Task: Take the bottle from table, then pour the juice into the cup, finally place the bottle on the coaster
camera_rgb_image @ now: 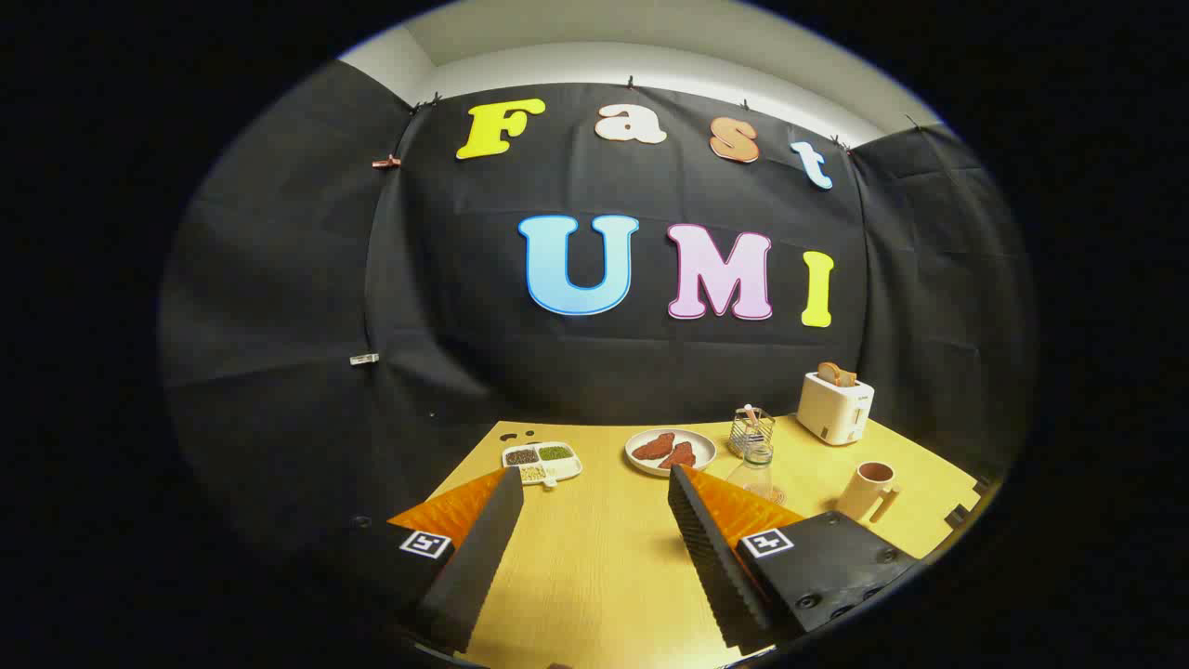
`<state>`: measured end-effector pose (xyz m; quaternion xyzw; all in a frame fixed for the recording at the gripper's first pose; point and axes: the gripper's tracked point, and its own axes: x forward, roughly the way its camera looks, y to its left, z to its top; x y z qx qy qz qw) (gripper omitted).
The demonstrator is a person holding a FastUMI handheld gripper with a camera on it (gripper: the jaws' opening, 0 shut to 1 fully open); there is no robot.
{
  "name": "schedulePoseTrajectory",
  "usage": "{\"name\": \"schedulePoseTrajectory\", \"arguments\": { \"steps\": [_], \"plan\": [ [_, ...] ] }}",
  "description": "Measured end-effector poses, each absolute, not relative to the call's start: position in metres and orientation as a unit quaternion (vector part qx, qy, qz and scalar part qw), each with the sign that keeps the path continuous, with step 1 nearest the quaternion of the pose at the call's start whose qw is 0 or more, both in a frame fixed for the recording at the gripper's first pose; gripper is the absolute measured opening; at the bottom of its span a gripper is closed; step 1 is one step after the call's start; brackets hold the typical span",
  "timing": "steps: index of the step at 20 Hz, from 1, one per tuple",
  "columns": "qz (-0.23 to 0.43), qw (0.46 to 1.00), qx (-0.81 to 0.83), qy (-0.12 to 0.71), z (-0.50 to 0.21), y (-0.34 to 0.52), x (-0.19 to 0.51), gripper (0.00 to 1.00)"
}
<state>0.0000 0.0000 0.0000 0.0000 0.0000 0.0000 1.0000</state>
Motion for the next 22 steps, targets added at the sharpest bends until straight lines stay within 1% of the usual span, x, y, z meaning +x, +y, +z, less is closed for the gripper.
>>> {"name": "schedulePoseTrajectory", "arguments": {
  "steps": [8,16,22],
  "plan": [
    [0.012,1.0,-0.004,0.014,-0.011,-0.014,0.002,0.97],
    [0.009,1.0,-0.006,0.027,-0.022,-0.038,0.001,0.97],
    [-0.005,0.999,-0.02,0.044,-0.043,-0.071,0.008,0.97]
  ]
}}
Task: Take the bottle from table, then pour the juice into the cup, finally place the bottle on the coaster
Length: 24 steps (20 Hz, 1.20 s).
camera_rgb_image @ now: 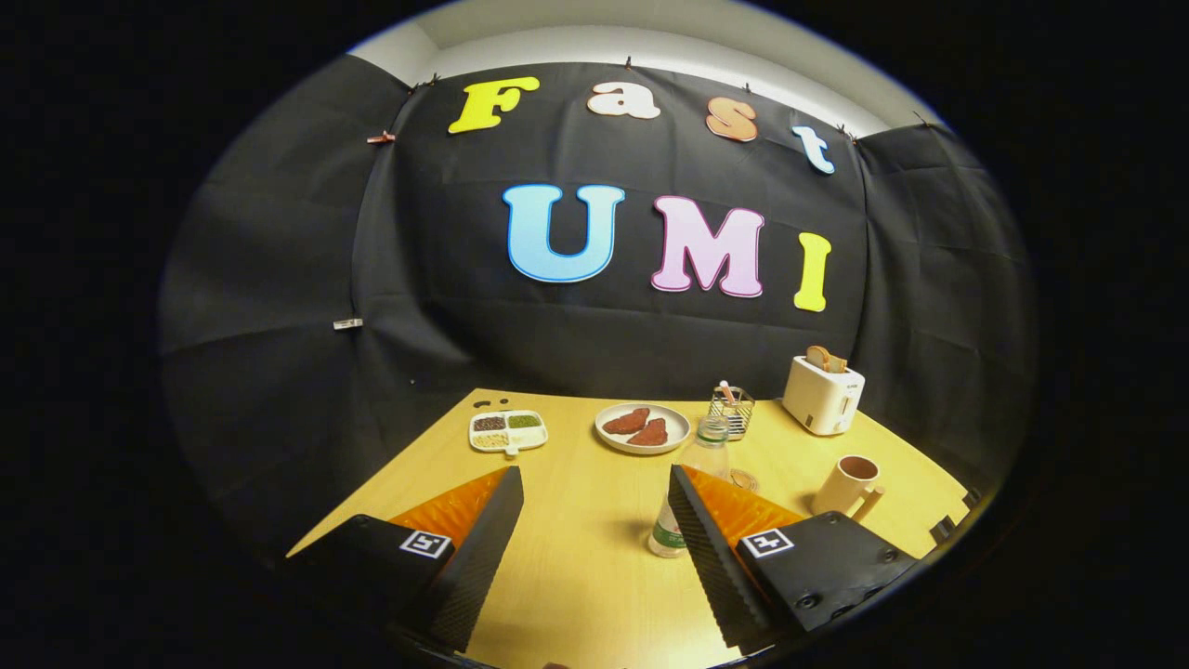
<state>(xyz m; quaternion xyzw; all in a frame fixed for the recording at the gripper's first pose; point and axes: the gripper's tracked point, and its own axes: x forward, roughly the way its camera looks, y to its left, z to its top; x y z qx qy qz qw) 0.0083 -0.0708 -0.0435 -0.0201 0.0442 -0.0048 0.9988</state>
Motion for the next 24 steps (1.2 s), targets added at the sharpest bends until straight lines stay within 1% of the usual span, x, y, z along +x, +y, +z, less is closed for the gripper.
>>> {"name": "schedulePoseTrajectory", "arguments": {
  "steps": [10,20,24],
  "plan": [
    [-0.032,0.997,-0.015,0.063,-0.081,-0.146,0.041,0.97],
    [-0.002,0.997,-0.025,0.074,-0.15,-0.156,0.096,0.97],
    [-0.029,0.996,-0.045,0.071,-0.159,-0.17,0.117,0.97]
  ]
}}
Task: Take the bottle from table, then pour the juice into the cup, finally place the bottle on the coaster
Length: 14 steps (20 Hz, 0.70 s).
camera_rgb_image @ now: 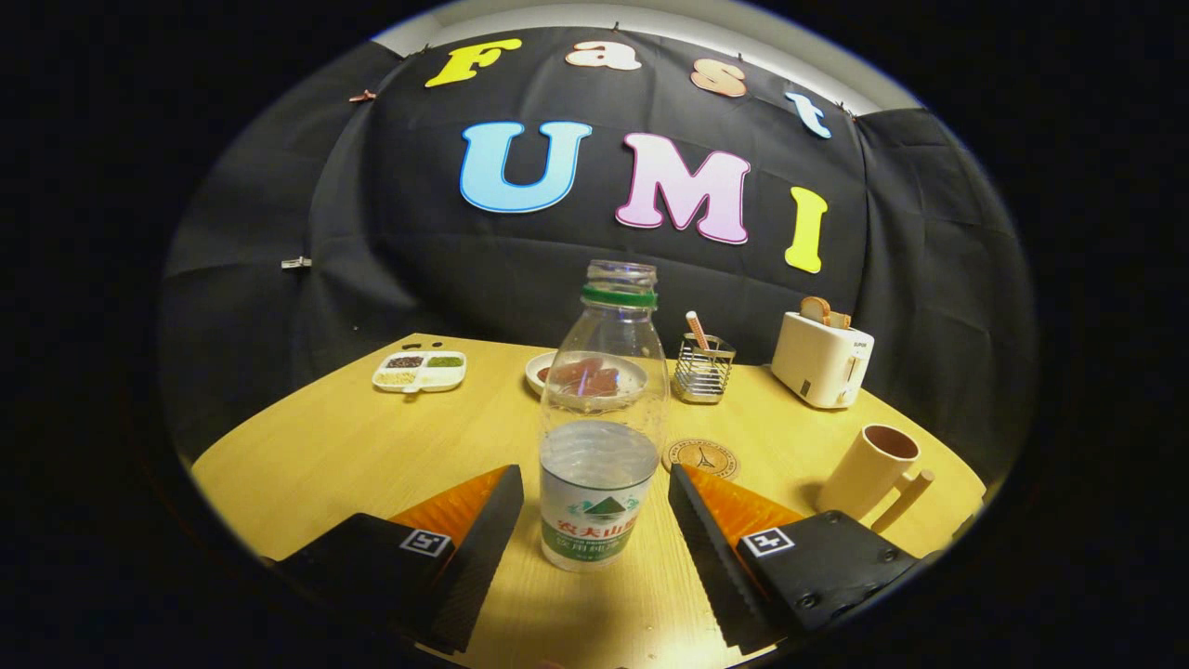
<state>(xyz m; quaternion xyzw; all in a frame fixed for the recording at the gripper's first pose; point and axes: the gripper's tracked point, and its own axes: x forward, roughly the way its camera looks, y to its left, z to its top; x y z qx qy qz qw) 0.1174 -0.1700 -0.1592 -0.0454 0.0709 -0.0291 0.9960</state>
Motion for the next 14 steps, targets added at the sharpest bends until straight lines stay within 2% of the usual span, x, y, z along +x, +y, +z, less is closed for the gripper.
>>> {"name": "schedulePoseTrajectory", "arguments": {
  "steps": [5,10,14],
  "plan": [
    [-0.033,0.997,-0.028,0.064,-0.161,-0.17,0.141,0.95],
    [-0.029,0.997,-0.018,0.062,-0.158,-0.169,0.147,0.81],
    [-0.012,0.998,0.002,0.065,-0.154,-0.164,0.146,0.75]
  ]
}}
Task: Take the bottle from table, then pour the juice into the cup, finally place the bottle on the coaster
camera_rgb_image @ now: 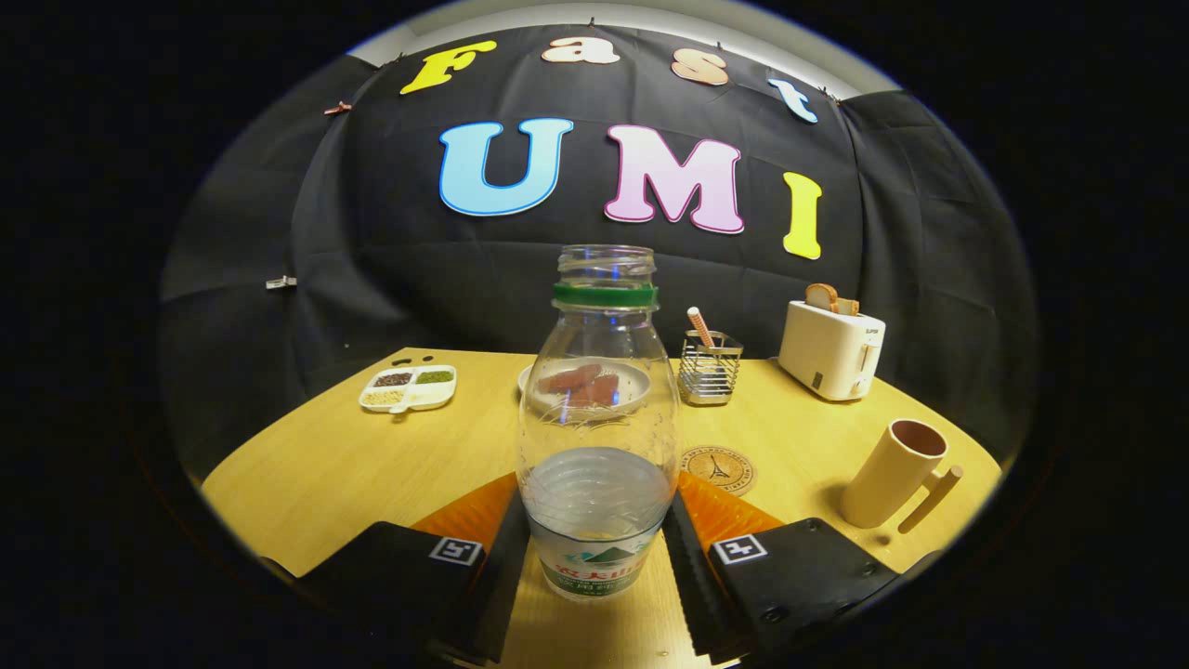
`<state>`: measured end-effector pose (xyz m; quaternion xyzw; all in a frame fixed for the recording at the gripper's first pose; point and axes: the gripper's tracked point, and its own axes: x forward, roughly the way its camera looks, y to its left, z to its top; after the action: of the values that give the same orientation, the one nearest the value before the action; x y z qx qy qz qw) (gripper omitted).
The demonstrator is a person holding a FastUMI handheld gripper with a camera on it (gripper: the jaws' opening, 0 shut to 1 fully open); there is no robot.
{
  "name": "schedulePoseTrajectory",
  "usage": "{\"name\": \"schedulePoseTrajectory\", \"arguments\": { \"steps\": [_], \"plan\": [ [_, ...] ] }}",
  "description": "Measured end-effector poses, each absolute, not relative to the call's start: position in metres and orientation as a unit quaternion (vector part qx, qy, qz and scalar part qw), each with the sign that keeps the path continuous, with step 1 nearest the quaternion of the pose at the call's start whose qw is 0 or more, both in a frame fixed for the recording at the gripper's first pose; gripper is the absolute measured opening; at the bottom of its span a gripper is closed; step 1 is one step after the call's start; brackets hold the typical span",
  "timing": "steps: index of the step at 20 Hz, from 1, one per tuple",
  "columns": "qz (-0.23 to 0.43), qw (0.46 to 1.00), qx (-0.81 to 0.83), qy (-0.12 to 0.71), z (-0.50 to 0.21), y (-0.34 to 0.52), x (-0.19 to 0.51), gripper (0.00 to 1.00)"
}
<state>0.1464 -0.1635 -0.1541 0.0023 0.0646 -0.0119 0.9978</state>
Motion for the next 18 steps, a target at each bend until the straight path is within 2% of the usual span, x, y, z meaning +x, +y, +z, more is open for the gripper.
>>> {"name": "schedulePoseTrajectory", "arguments": {
  "steps": [4,8,18],
  "plan": [
    [0.011,0.996,0.08,0.047,-0.129,-0.165,0.145,0.72],
    [0.002,0.978,0.204,0.05,-0.109,-0.183,0.144,0.7],
    [-0.068,0.878,0.471,0.044,-0.085,-0.251,0.158,0.7]
  ]
}}
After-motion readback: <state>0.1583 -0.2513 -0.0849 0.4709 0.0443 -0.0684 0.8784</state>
